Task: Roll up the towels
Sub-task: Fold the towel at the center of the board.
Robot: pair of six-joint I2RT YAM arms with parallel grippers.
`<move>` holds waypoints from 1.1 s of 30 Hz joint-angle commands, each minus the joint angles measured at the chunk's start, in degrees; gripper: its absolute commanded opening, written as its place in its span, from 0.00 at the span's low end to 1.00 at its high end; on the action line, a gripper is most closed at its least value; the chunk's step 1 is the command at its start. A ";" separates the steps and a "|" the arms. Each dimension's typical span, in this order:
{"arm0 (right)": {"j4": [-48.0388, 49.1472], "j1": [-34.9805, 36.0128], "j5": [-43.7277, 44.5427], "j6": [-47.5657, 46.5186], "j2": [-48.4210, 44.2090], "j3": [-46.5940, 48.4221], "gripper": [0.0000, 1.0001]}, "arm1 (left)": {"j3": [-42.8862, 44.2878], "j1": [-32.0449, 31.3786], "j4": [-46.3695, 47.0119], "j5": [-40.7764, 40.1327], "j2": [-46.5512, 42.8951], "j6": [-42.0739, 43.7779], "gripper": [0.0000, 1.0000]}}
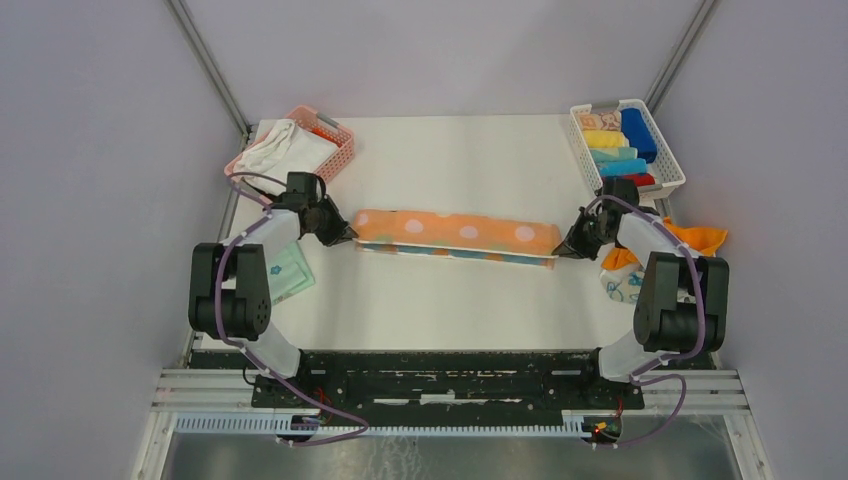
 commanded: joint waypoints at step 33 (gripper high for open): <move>6.02 4.77 1.98 -2.47 4.00 8.52 0.38 | 19.23 -11.36 -7.97 -12.43 6.85 11.57 0.41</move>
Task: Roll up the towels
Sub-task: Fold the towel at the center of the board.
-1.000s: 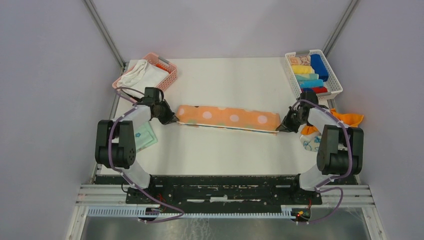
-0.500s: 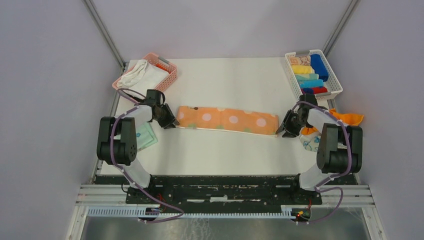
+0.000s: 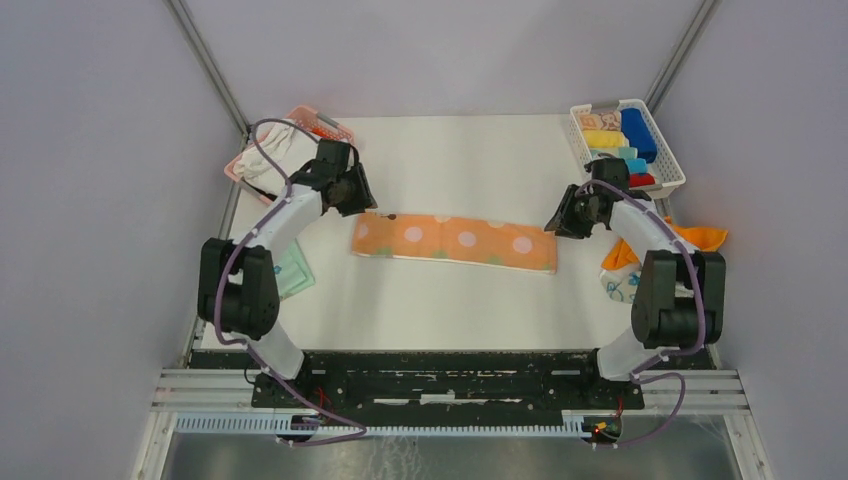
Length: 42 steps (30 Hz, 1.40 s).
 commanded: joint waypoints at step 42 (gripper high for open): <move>-9.69 3.63 12.09 -10.84 13.14 11.25 0.54 | -5.54 3.67 -2.42 -5.19 -8.53 8.20 0.68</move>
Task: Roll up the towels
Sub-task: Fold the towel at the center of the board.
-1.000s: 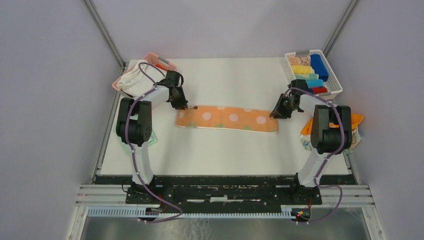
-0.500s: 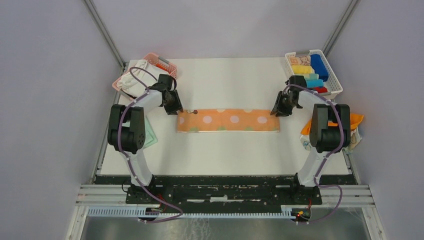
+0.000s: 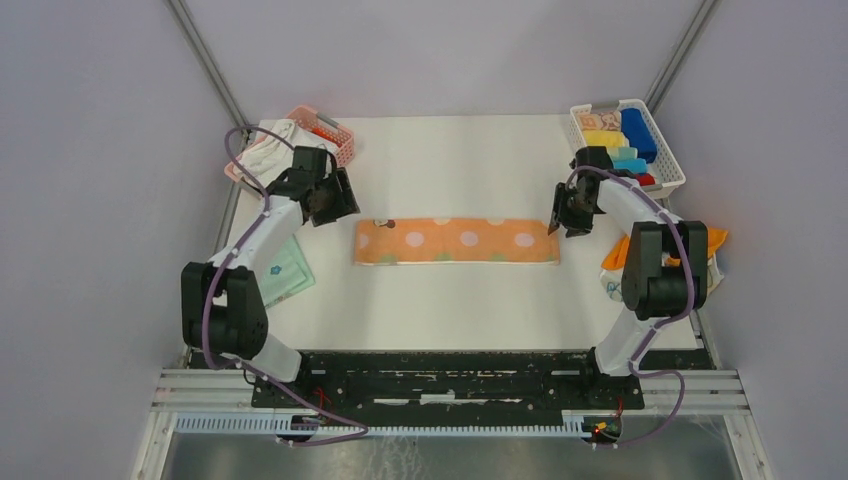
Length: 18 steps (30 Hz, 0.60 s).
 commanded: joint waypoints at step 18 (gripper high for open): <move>-5.42 4.00 4.90 -1.89 11.84 1.26 0.41 | -13.18 -0.19 1.65 -4.39 -14.43 6.51 0.72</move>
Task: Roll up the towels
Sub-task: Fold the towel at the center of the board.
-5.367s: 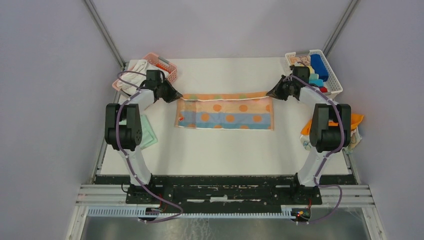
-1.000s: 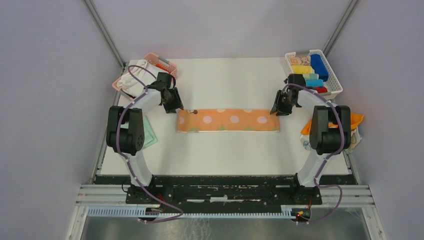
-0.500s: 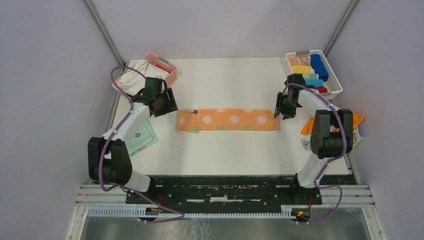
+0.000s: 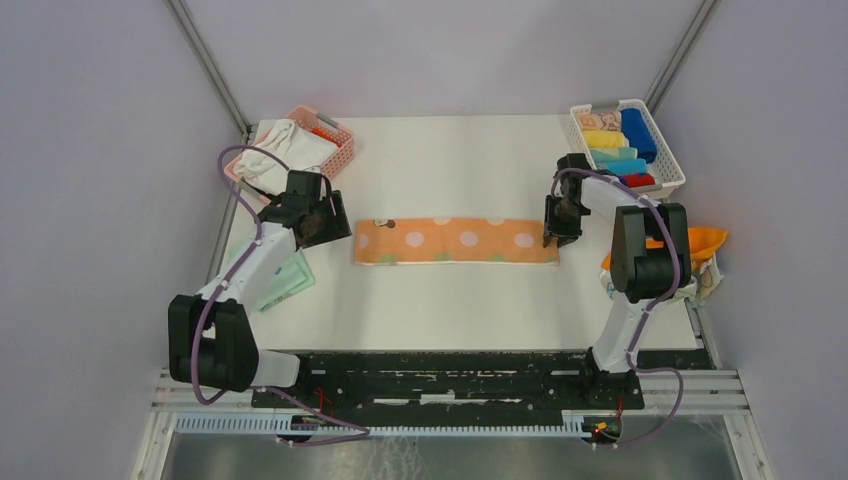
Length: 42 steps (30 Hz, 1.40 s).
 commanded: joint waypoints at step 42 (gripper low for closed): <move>-21.86 24.95 1.09 1.01 3.79 30.15 0.00 | -2.77 -10.76 30.99 22.00 21.38 -24.18 0.51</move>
